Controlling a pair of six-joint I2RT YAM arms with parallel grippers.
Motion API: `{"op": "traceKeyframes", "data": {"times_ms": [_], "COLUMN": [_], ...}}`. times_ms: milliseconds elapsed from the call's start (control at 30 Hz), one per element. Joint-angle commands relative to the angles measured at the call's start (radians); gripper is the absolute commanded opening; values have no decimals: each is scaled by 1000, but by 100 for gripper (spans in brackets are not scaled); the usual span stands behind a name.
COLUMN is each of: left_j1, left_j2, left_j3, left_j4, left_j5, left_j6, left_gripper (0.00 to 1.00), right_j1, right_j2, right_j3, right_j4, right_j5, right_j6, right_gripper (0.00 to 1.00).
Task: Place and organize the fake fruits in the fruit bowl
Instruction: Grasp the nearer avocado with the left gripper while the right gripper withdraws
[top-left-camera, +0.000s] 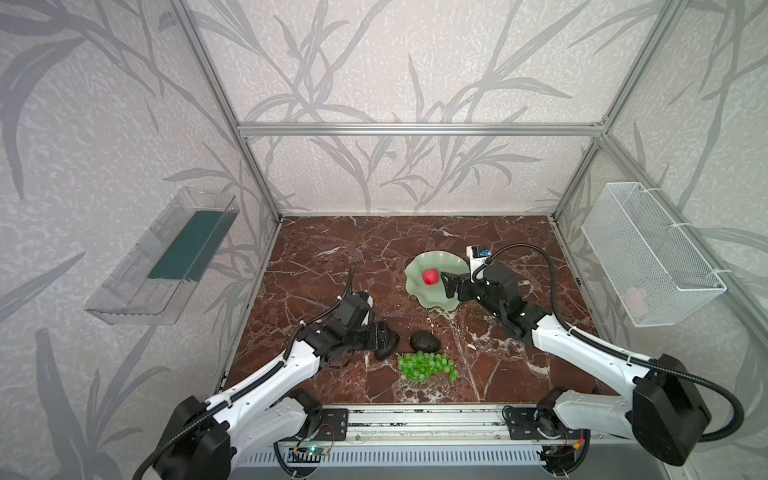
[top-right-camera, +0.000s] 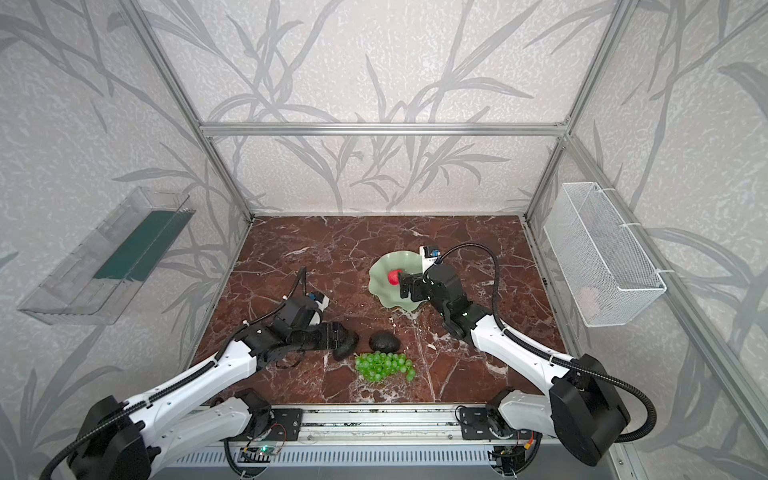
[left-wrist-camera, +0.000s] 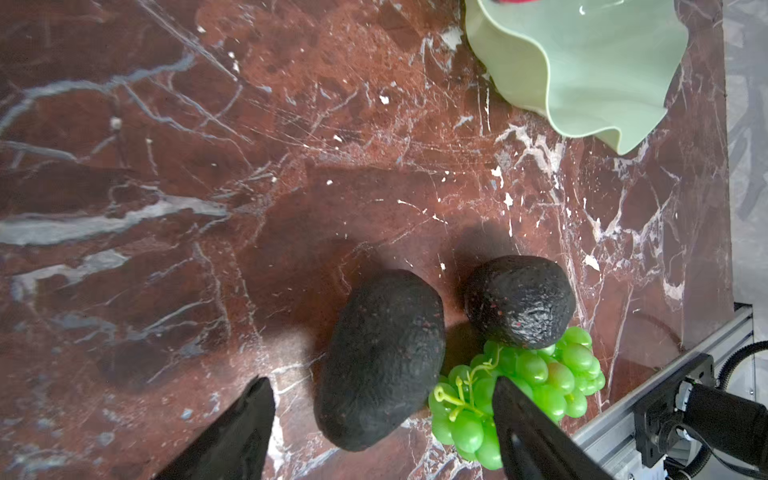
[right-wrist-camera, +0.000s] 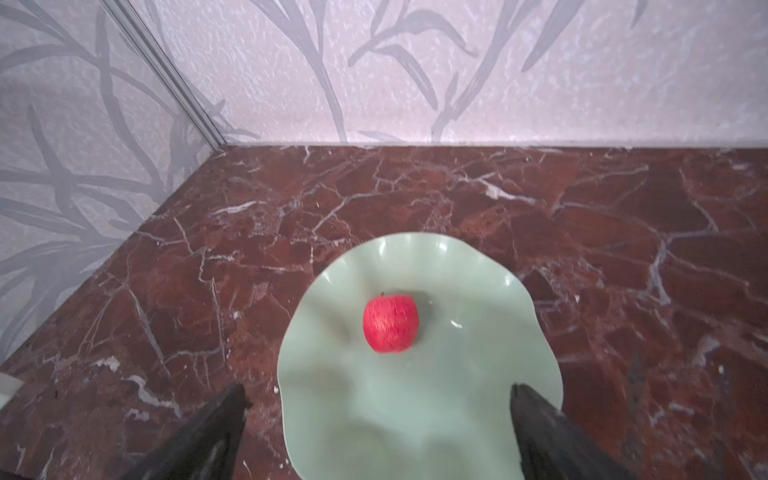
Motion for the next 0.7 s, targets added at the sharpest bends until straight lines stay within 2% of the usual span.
{"op": "traceKeyframes", "data": {"times_ms": [0,167,300,400,567,667], "left_j1": [-25,-56,-60,-63,-62,-62], "left_j2": [37,109,153,159,127,99], "left_j3": [-25,-33,-31,-46,-55,-42], "left_j4": [40,62,52,70,79,89], "left_j5": [-7,-17,-36,-33,-46,-53], "left_j6": [-22,-29,-35,-44,-51,-48], "left_gripper": [82,82,76,69,52,47], "right_j1": [5,4,4,4,4,4], "right_j2": [-65,-116,-123,-130,-150,-162], "right_j3": [-55,-98,-113,-119,-125,-133], "right_j4": [-5,-30,-34,-35,-43,-46], "right_j5": [21,41,37,34,46,50], "right_j6": [51,67,78,86,85,86], "right_gripper": [98,98,98,98,98,98]}}
